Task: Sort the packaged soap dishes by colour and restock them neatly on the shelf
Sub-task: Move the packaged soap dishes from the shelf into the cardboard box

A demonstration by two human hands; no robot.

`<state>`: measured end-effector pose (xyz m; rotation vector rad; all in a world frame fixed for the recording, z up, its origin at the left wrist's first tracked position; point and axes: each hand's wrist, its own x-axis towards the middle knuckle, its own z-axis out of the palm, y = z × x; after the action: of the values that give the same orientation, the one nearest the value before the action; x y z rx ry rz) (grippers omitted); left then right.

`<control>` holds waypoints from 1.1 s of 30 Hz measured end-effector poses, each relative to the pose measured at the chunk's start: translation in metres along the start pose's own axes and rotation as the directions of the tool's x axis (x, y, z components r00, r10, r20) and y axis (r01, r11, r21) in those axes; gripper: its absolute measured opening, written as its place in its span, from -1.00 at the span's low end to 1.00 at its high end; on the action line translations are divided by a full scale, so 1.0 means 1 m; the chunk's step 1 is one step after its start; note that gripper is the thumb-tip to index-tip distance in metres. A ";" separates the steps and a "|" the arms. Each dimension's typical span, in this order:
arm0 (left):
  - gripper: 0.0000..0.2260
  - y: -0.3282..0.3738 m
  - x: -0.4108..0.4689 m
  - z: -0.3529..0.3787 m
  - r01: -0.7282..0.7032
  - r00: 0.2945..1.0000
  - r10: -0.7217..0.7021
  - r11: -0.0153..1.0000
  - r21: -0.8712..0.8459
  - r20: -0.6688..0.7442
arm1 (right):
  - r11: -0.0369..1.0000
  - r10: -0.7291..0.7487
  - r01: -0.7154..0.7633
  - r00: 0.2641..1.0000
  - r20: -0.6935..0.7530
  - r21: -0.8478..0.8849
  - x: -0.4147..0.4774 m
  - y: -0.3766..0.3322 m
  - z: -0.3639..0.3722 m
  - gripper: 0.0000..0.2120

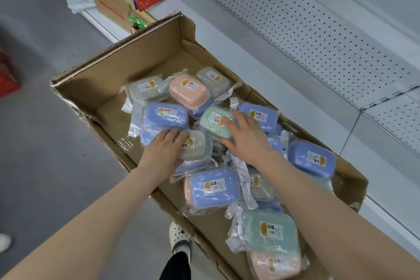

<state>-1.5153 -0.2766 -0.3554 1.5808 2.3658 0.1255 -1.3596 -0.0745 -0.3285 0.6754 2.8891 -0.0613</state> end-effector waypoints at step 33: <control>-0.67 0.523 -0.066 -0.048 -0.700 0.581 0.676 0.699 0.145 -0.453 | 0.850 0.439 -0.523 0.767 -0.467 -0.061 -0.566 0.231 -0.059 -0.52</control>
<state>-1.0402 -0.1273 -0.1755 2.6122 1.8223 0.8238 -0.7674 -0.1093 -0.1702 1.5485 2.9417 0.4901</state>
